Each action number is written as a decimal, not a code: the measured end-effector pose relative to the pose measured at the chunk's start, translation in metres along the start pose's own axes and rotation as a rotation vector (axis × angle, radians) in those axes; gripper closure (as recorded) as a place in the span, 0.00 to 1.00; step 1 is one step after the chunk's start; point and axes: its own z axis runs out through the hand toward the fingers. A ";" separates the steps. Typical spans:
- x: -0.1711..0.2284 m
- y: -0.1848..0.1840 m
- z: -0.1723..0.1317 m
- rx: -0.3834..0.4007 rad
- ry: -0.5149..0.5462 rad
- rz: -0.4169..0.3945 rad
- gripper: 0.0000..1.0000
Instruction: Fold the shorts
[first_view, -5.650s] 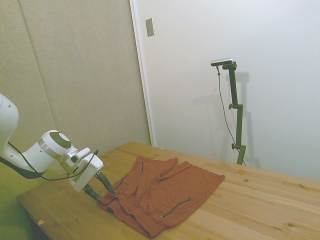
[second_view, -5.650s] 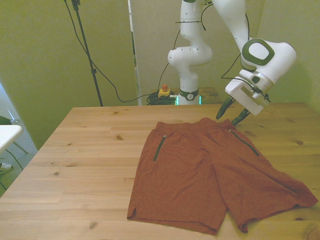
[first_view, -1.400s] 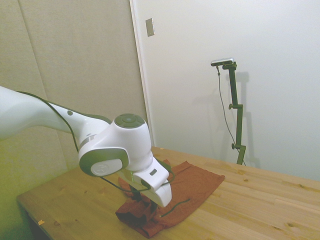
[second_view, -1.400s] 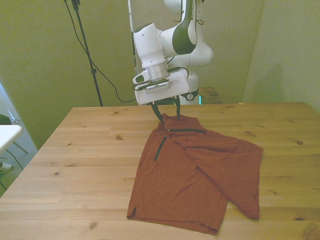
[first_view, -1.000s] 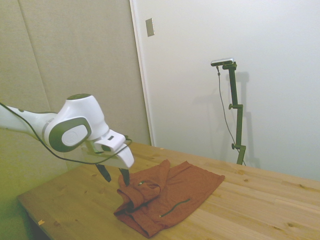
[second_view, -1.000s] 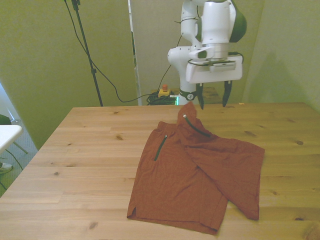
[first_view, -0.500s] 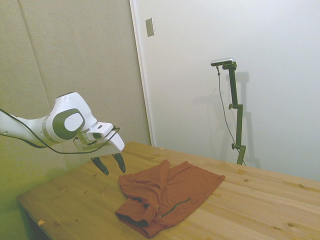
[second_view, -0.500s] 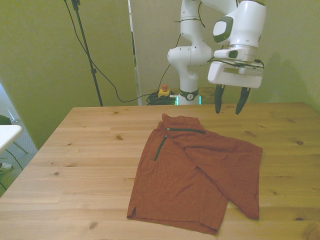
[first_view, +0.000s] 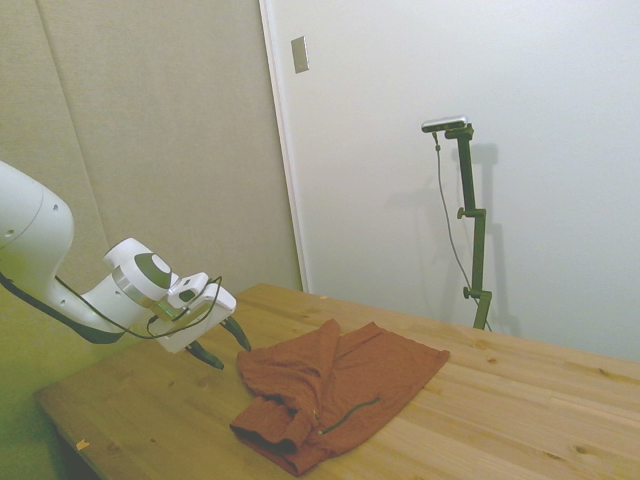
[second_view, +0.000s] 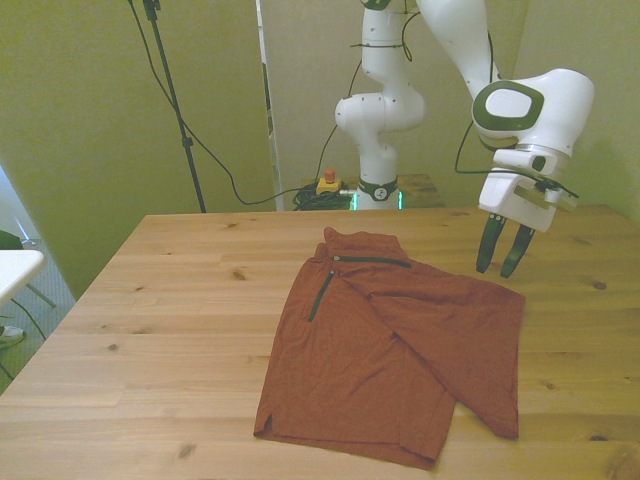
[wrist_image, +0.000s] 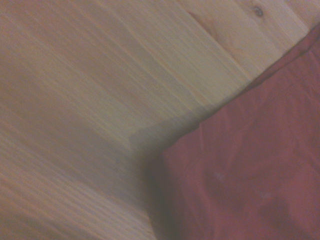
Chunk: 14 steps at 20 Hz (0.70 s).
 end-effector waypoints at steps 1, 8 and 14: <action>0.001 -0.002 0.001 -0.002 0.006 0.005 0.00; 0.014 0.005 0.021 -0.031 0.021 0.038 0.00; 0.022 0.010 0.030 -0.040 0.017 0.067 0.00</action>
